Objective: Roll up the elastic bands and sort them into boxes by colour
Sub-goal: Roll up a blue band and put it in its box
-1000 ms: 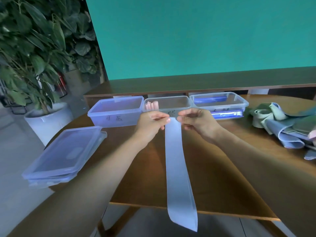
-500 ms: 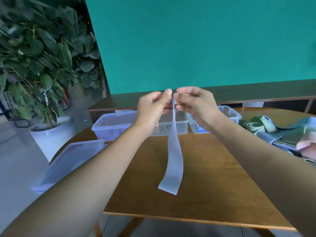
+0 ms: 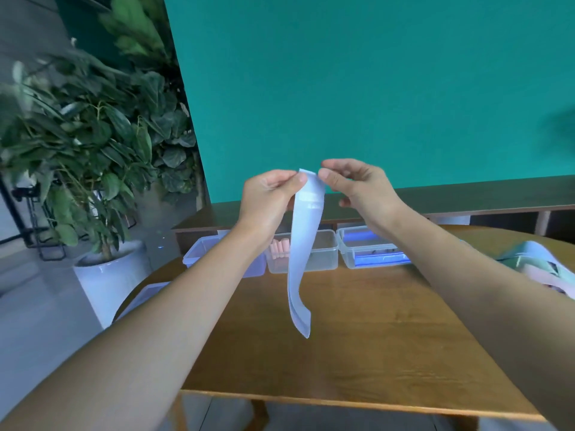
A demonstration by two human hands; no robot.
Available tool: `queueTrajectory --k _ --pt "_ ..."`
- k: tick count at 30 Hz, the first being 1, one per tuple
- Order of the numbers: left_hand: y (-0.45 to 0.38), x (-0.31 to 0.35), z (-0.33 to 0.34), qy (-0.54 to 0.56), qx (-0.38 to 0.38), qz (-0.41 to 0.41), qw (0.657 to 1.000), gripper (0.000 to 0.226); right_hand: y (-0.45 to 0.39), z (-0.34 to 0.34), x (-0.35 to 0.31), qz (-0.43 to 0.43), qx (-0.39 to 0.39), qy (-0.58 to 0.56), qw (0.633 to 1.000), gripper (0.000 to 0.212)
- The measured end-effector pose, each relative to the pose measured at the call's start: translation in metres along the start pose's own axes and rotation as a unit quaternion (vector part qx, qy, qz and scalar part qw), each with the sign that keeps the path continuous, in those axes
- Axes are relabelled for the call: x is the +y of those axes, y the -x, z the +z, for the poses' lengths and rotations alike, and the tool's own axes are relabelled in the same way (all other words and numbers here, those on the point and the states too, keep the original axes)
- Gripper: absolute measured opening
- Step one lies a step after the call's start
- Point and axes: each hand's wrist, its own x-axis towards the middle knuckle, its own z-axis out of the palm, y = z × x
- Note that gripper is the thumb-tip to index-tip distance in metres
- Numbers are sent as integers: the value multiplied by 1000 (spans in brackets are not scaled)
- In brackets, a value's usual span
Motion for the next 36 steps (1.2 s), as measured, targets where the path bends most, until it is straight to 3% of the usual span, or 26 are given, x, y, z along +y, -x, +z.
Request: queueTrajectory --k 2,10,16,23,29,36 --pt "7 13 -1 -1 -1 6 1000 16 8 -2 -15 3 -21 12 1000 4" --pt "39 68 -14 -47 -11 44 998 10 32 -2 -72 -45 -63 23 997 14" --pt "56 74 -22 -81 -35 28 996 13 41 -3 -76 -33 -78 52 995 21" --pt "65 -2 -23 -96 -31 -44 994 10 51 -8 -5 111 -147 56 981 12" --pt "68 -84 -29 -143 -1 -88 986 10 62 6 73 162 -84 43 982 20" --pt "50 -144 -33 -141 8 -126 982 10 50 19 134 188 -37 49 980 13"
